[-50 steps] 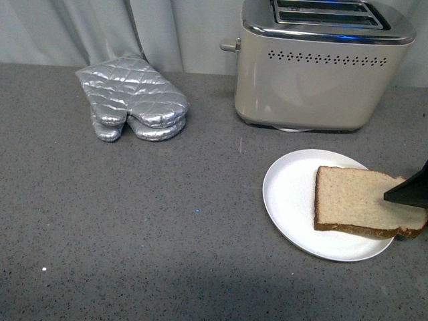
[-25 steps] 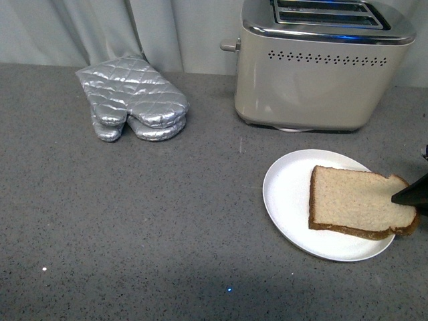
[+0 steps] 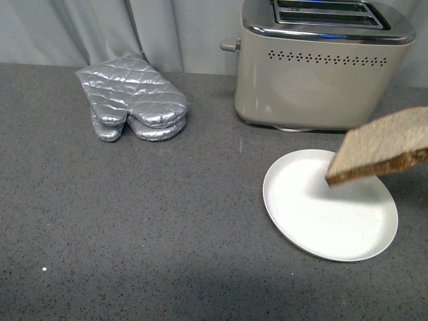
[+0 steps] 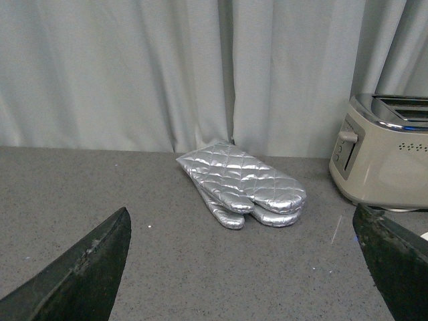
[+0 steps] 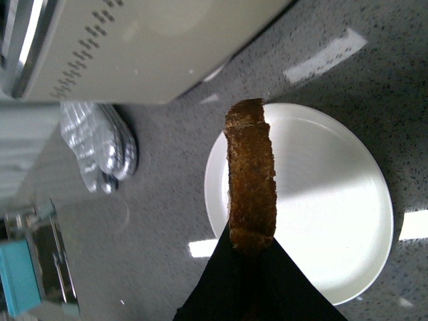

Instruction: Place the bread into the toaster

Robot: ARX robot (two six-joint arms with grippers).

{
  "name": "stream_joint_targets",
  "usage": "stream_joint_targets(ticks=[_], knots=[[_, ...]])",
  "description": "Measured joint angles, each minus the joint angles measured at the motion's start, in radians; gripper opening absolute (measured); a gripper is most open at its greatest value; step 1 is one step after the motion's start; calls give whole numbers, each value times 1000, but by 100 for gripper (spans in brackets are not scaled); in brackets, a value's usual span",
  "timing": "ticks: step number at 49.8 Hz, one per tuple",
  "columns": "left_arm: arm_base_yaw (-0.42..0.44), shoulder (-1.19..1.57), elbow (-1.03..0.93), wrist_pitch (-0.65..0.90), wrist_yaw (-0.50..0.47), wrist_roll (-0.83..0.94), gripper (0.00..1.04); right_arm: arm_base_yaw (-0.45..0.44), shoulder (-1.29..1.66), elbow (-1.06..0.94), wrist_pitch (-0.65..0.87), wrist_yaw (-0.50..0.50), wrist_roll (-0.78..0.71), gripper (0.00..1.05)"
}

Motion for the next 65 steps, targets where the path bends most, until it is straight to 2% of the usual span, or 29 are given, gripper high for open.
stream_joint_targets(ticks=[8, 14, 18, 26, 33, 48, 65], knots=[[0, 0, 0, 0, 0, 0, 98, 74, -199, -5, -44, 208, 232, 1], [0, 0, 0, 0, 0, 0, 98, 130, -287, 19, -70, 305, 388, 1], [0, 0, 0, 0, 0, 0, 98, 167, -303, 57, -88, 367, 465, 1], [0, 0, 0, 0, 0, 0, 98, 247, -255, 152, -36, 575, 634, 1], [0, 0, 0, 0, 0, 0, 98, 287, -190, 224, -14, 641, 693, 1], [0, 0, 0, 0, 0, 0, 98, 361, -20, 372, -24, 702, 798, 1], [0, 0, 0, 0, 0, 0, 98, 373, 88, 455, -57, 726, 851, 1]])
